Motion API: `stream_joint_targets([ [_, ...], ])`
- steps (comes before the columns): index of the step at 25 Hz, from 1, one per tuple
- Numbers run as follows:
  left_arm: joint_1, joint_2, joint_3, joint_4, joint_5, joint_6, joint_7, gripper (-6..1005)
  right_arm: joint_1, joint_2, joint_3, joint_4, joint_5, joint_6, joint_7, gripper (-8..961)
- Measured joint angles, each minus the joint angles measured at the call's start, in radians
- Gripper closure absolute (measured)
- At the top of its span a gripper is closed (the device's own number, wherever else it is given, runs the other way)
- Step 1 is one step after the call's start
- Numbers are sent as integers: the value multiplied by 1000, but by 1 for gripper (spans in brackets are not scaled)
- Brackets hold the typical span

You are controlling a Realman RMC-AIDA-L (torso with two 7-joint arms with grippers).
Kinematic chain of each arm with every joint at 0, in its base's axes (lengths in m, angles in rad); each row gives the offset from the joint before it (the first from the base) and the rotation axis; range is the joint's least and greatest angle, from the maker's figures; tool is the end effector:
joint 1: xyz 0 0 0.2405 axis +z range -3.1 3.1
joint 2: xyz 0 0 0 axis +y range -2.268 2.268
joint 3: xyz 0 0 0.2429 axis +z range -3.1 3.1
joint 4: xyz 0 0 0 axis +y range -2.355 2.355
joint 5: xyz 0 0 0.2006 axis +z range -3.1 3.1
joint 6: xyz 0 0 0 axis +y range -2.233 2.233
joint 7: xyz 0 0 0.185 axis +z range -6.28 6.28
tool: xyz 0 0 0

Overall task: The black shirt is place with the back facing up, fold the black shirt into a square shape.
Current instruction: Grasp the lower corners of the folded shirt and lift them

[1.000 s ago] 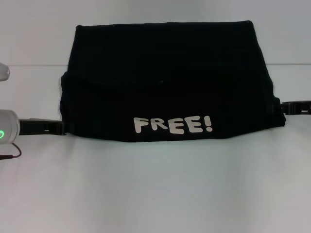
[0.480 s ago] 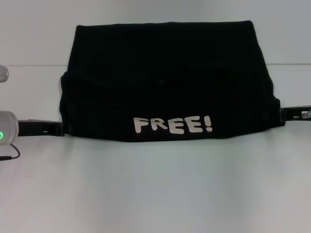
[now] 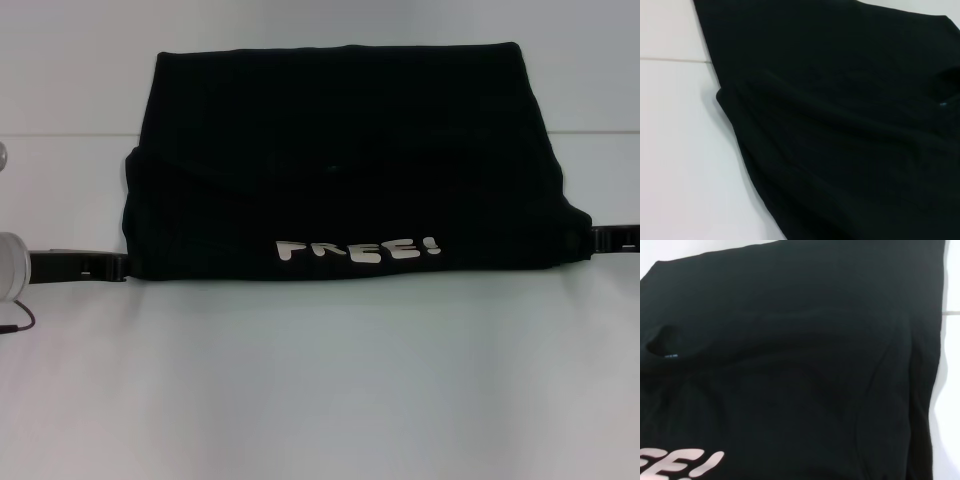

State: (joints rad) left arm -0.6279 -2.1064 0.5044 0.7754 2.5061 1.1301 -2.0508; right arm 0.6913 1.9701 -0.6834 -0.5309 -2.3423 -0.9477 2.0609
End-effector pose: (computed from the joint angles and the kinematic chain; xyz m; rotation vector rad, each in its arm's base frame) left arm -0.3104 0.3922 0.0002 -2.1475 -1.3197 -0.2185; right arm 0.3141 0.4223 0.0064 -2.1159 1.2965 0.1967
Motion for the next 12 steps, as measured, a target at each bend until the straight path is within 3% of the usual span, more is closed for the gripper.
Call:
stream_joint_targets([
  [6,1,-1,-1,10,-1,34,0,999,-23,-4,30,-56,2,-82,-5,879],
  [12,7,1,-3,57,-1,120,0,999,-45,-4,62,-90,2,-187,-10,878],
])
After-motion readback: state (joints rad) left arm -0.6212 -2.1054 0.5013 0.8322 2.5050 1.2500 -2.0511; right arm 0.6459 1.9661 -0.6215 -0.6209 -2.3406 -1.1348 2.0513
